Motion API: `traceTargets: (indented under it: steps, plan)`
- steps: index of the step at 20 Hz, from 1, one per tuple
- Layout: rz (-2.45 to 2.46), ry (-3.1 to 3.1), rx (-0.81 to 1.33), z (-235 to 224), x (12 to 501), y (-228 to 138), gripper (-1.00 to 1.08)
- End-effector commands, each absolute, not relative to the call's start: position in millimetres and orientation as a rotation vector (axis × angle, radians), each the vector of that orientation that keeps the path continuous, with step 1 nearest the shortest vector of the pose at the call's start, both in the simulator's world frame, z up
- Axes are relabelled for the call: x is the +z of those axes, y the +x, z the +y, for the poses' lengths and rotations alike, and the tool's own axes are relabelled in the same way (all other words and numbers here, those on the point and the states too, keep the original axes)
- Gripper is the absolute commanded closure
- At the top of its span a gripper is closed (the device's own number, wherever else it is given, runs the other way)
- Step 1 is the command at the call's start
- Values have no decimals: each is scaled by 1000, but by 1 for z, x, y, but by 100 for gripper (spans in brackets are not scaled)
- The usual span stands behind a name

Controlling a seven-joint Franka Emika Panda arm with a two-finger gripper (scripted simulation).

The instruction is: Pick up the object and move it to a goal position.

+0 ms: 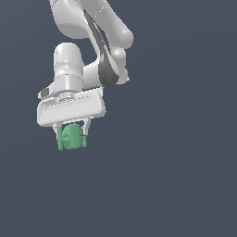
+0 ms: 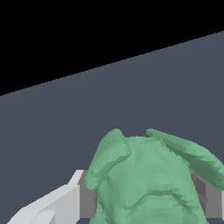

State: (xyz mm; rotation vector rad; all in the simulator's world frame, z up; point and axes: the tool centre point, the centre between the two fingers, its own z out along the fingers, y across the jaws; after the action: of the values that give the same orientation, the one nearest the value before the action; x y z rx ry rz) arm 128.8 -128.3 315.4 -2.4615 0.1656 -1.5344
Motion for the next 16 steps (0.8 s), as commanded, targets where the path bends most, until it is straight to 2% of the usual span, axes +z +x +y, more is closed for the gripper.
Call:
traceTargets:
  steps: [1, 9, 16]
  plan:
    - [150, -2401, -1607, -136, 338, 132, 108]
    - [101, -2225, -1788, -157, 396, 135, 108]
    - [72, -2132, -1868, -166, 423, 133, 108]
